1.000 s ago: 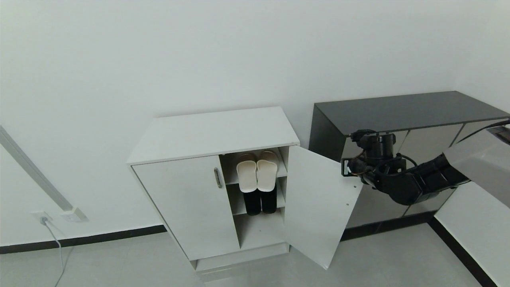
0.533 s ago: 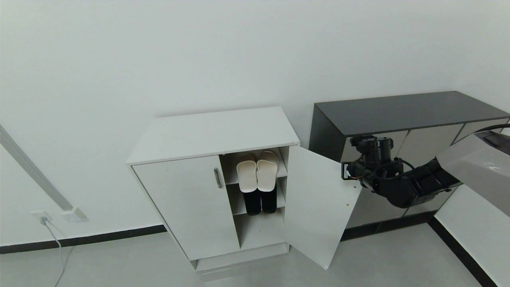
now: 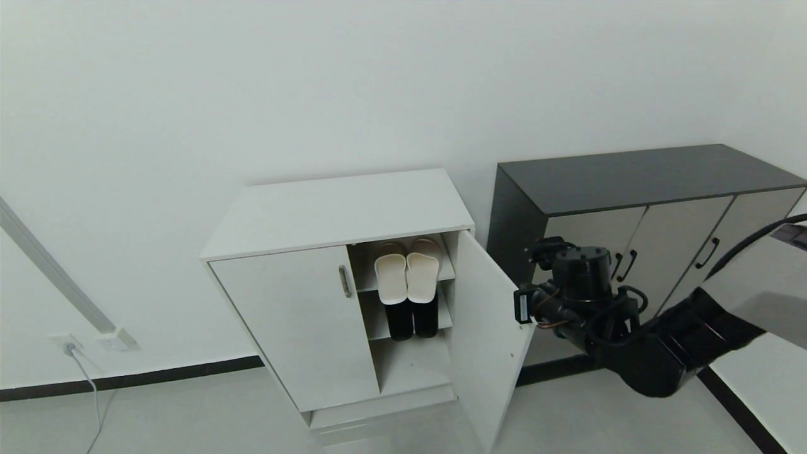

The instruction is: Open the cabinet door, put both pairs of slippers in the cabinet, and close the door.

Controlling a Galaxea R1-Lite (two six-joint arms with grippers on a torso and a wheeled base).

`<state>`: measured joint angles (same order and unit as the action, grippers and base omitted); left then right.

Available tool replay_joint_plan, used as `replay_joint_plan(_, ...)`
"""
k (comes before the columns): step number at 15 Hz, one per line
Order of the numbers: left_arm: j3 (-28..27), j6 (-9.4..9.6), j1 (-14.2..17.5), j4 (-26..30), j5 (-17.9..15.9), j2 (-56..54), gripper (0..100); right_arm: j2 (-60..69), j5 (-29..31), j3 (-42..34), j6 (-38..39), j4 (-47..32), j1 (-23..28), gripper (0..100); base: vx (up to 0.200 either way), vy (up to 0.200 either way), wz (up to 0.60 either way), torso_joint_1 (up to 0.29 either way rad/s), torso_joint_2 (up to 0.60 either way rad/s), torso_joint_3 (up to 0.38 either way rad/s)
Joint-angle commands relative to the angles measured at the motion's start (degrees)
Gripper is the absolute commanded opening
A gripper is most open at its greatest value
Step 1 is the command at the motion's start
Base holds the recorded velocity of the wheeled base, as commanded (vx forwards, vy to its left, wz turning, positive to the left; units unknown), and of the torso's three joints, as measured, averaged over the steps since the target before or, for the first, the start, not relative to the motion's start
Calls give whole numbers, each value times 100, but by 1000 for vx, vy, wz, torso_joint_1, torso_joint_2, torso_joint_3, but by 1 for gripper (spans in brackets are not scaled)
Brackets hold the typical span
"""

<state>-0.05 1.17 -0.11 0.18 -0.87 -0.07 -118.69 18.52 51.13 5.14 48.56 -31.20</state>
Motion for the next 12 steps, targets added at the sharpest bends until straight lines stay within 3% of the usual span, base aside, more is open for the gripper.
replay_joint_plan(1, 5, 6, -7, -1, -1, 7, 0, 645, 3, -578, -13, 207, -502, 0, 0, 0, 0, 0, 0, 0)
replay_joint_plan(4, -4, -3, 2, -1, -1, 7, 0, 751, -6, -797, -49, 330, -756, 0, 0, 0, 0, 0, 0, 0)
replay_joint_plan(11, -4, 6, -7, -1, -1, 7, 0, 733, -191, -982, -172, 550, -774, 0, 0, 0, 0, 0, 0, 0)
replay_joint_plan(12, 5, 6, 2, -1, -1, 7, 0, 733, -252, -991, -180, 550, -783, 0, 0, 0, 600, 7, 2, -2)
